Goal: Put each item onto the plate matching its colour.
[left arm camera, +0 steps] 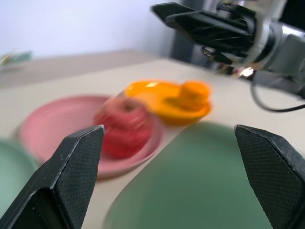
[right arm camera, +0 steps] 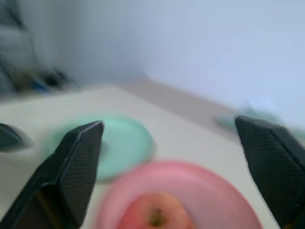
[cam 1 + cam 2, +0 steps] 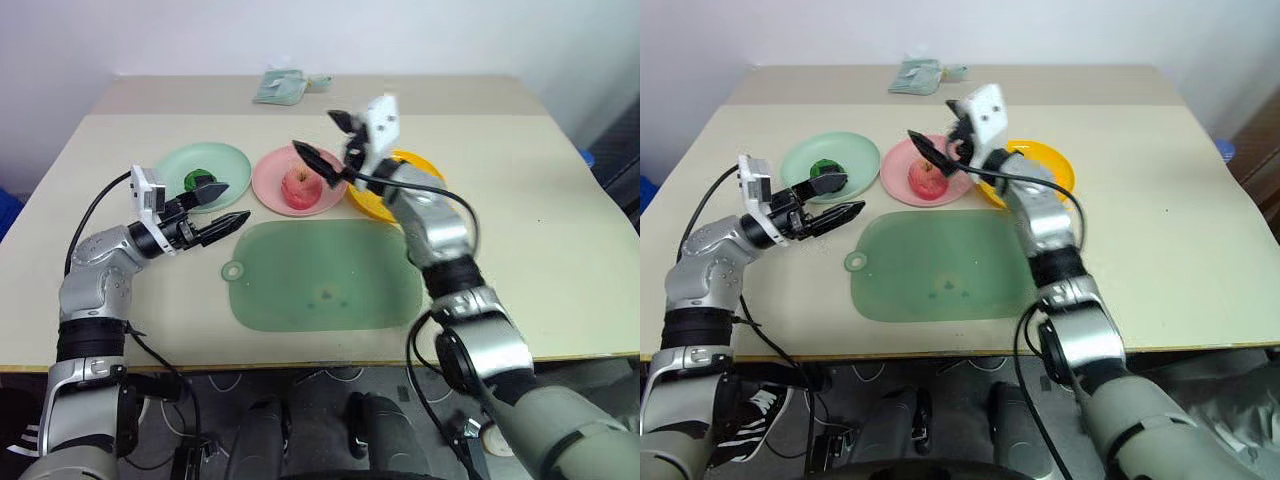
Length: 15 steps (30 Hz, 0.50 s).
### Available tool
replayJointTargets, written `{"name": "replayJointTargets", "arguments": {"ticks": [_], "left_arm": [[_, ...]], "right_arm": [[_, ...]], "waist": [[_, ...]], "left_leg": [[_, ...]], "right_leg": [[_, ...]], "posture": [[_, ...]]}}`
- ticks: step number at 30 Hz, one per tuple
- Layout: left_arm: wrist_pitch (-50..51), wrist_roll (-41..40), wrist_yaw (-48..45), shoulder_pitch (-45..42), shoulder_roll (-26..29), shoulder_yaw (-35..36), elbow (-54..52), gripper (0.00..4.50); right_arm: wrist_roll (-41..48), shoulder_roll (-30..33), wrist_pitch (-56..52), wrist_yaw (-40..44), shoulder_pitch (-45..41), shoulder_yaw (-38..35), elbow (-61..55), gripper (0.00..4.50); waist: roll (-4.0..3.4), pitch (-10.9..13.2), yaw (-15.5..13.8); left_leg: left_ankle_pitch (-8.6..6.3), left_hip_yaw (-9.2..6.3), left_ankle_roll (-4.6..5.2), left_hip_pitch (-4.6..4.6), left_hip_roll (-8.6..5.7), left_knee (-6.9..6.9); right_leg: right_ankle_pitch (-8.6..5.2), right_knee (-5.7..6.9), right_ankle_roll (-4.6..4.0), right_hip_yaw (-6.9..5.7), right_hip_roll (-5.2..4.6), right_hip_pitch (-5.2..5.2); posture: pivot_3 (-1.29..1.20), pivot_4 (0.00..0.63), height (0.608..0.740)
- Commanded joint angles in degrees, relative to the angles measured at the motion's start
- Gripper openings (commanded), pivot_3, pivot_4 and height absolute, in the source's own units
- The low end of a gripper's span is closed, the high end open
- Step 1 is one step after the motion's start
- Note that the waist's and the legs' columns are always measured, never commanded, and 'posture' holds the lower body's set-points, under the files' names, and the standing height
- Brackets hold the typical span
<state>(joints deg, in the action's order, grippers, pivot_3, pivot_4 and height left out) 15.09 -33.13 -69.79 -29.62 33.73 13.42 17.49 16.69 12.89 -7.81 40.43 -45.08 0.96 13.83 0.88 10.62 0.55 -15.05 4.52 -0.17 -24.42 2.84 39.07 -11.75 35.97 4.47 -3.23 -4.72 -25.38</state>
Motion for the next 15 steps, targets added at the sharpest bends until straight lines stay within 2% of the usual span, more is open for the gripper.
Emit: {"name": "replayJointTargets", "arguments": {"ticks": [1, 4, 8, 12, 15], "left_arm": [[1.55, -2.37, -2.48, 1.06, 1.31, 0.78, -4.16, 4.5], [0.14, -4.68, -7.36, 2.19, 1.74, 1.56, -6.36, 4.5], [5.6, -7.7, -8.01, 2.98, 3.35, 1.38, -11.78, 4.5], [5.59, -5.99, -9.67, 5.0, 3.86, -1.24, -12.79, 4.5], [4.63, -5.39, -10.43, 4.04, 3.02, -2.8, -12.33, 4.5]], "right_arm": [[5.69, 8.02, -6.34, 7.38, 9.73, -0.8, -17.96, 4.46], [9.94, 16.79, -10.96, 11.19, 20.26, -2.97, -31.12, 4.46], [14.85, 25.84, -16.62, 9.94, 31.89, -13.17, -42.65, 4.46], [16.22, 30.82, -18.77, 10.64, 39.87, -18.67, -46.4, 4.46], [15.79, 32.98, -18.25, 10.58, 42.31, -21.42, -46.16, 4.46]], "waist": [[0.0, 0.0, 0.03], [-0.05, 0.03, 0.15], [-0.07, 0.04, 0.19], [-0.07, 0.02, 0.0], [-0.04, 0.03, -0.08]], "left_leg": [[0.0, 0.01, 0.0, 0.0, -0.02, 0.02], [0.0, 0.02, 0.0, 0.04, 0.0, 0.0], [0.0, 0.01, -0.01, 0.15, 0.07, 0.01], [0.0, 0.02, -0.02, 0.28, 0.06, 0.0], [0.0, 0.01, -0.02, 0.23, 0.05, 0.02]], "right_leg": [[-0.01, -0.04, -0.01, 0.0, -0.02, -0.01], [-0.05, -0.04, -0.06, 0.0, 0.02, -0.05], [-0.18, 0.03, -0.28, 0.01, 0.11, -0.06], [-0.23, -0.01, -0.31, 0.02, 0.09, 0.07], [-0.27, -0.05, -0.34, 0.03, 0.08, 0.06]], "posture": [[0.0, 0.15, 0.74], [0.0, 0.15, 0.74], [0.0, 0.15, 0.74], [0.0, 0.15, 0.74], [0.0, 0.15, 0.74]]}}
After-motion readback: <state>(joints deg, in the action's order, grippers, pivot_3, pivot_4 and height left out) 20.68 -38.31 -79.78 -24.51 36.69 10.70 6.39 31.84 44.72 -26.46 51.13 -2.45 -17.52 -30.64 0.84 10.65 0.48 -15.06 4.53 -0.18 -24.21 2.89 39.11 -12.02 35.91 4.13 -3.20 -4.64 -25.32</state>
